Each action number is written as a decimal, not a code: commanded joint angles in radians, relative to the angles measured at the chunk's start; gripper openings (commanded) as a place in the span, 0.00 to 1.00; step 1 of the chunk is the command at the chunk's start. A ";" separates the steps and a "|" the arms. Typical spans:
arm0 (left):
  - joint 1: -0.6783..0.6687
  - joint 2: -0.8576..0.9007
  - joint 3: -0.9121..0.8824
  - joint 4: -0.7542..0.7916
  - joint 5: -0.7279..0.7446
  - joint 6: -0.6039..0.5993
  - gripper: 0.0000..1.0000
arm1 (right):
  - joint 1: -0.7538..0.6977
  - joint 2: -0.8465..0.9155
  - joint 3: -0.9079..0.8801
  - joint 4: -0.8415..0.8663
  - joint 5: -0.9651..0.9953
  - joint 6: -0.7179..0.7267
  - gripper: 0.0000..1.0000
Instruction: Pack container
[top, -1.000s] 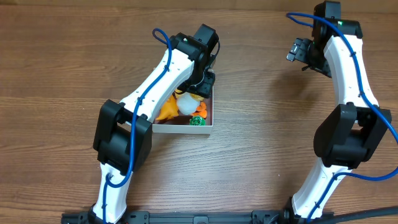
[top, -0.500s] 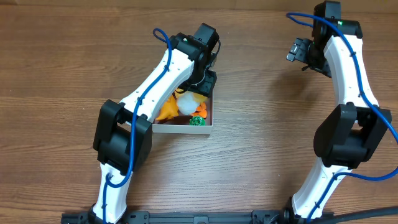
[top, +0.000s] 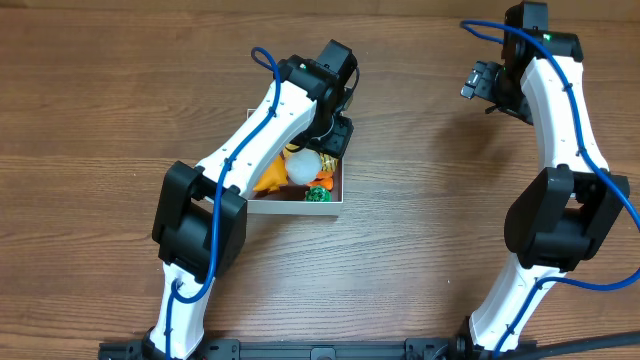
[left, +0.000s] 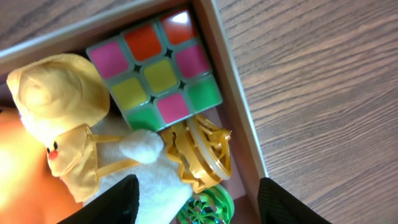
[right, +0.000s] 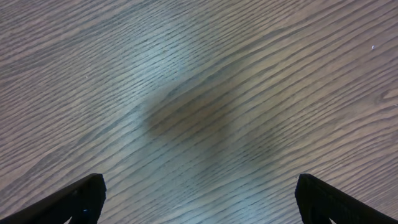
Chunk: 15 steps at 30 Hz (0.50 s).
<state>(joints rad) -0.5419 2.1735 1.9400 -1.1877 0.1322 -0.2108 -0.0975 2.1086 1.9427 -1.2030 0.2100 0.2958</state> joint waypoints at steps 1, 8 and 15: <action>0.013 0.003 0.061 -0.041 0.016 -0.014 0.64 | -0.005 -0.006 0.000 0.006 0.014 0.012 1.00; 0.089 0.003 0.353 -0.192 -0.086 -0.011 0.78 | -0.005 -0.006 0.000 0.006 0.014 0.012 1.00; 0.182 0.003 0.650 -0.360 -0.169 -0.006 1.00 | -0.005 -0.006 0.000 0.006 0.014 0.012 1.00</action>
<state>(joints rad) -0.4019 2.1788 2.4611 -1.4895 0.0288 -0.2108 -0.0975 2.1086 1.9427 -1.2026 0.2104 0.2955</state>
